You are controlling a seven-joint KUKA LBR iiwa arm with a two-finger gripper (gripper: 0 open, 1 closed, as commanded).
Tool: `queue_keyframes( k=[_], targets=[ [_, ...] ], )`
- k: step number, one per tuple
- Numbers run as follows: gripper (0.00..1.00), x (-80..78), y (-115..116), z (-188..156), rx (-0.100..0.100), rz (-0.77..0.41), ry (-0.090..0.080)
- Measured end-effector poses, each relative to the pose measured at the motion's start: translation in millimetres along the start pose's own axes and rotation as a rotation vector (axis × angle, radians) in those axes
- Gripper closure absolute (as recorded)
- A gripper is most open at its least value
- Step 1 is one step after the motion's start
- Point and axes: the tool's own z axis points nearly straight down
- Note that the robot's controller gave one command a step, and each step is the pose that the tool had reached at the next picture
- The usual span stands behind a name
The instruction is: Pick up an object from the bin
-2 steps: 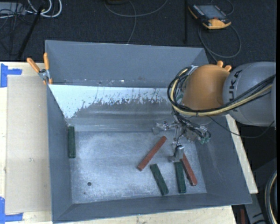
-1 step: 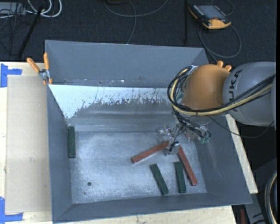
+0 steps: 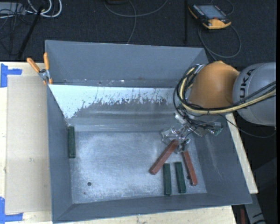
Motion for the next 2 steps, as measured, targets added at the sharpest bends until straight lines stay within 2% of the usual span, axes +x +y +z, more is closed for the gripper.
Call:
queue_keyframes(
  k=[1,2],
  targets=[
    [1.0,-22.3,23.8,-115.9,0.004,-0.095,-0.005],
    [1.0,-37.0,33.6,-175.3,0.002,-0.434,-0.003]
  ],
)
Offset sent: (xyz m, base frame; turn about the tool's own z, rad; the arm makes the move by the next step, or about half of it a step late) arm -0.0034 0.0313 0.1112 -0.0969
